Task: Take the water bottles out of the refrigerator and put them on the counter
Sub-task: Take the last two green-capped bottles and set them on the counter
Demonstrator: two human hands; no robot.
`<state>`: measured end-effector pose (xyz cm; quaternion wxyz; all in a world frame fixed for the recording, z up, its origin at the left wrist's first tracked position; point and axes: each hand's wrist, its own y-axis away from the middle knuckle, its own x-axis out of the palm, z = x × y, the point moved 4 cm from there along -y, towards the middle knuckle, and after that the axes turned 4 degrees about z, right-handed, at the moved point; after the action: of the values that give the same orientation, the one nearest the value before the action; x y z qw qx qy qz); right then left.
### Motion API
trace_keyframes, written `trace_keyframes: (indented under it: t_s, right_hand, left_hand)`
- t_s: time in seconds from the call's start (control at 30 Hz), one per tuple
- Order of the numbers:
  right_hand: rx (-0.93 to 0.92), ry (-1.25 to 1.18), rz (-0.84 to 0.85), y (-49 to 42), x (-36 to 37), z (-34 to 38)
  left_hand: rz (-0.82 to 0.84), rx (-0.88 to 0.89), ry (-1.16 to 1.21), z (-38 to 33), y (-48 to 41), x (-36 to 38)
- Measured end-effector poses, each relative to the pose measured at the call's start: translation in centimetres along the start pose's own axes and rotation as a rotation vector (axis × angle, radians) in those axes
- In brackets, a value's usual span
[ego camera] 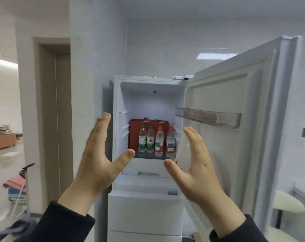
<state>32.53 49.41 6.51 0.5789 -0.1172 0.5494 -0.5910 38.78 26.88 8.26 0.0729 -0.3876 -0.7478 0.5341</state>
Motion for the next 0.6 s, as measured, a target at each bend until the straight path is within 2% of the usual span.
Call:
trace_keyframes:
  t_s: [0.23,0.43,0.6]
  right_hand:
    - [0.067,-0.011,-0.014,-3.9,6.6,-3.2]
    - [0.155,-0.184,-0.07,-8.6,13.5,-9.5]
    - [0.232,-0.22,-0.106,-13.3,18.6,-15.0]
  left_hand:
    - [0.029,-0.031,0.023,8.0,-1.9,1.9]
    - [0.052,-0.096,0.002,16.1,-4.9,5.9]
    - [0.057,-0.127,-0.008,21.9,-9.1,9.5]
